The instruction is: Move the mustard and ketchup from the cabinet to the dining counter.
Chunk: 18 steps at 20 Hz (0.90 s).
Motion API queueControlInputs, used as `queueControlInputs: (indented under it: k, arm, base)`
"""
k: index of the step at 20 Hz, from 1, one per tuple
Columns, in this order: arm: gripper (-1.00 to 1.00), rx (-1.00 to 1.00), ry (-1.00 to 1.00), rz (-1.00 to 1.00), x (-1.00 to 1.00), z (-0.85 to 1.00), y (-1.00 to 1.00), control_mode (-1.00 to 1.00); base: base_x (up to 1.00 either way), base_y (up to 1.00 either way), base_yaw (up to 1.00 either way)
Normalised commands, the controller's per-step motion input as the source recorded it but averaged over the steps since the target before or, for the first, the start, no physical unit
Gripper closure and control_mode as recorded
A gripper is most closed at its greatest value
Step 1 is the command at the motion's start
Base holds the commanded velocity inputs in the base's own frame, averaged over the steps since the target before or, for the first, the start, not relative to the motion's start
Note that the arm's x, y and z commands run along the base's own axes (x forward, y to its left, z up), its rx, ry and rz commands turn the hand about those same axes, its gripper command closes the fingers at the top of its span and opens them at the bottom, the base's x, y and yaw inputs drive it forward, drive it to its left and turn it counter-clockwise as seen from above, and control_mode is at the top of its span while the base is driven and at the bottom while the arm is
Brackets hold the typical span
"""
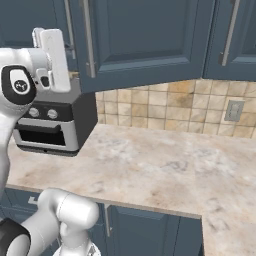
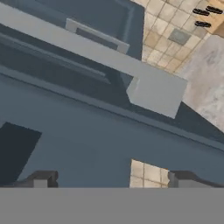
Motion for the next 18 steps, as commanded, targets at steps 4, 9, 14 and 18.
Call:
queueControlInputs:
  k: [4,9,14,18]
  arm:
    - [-1.0,0.29,-0.32,0.0,0.31,-0.03,0.01,-1.0]
    - [-1.0,0.29,-0.23,-0.01,0.06,-0.02,0.07,-1.0]
    - [-1.0,0.22,-0.1,-0.05,0.28,-0.11,0.04,-1.0]
    - [-1.0,0.13,-0.01,-0.06,0.48,-0.09,0.0,-1.0]
  base:
    - [0.0,0.0,0.0]
    - [0.0,0.0,0.0]
    - [0.0,0.0,0.0]
    - [0.0,0.0,0.0]
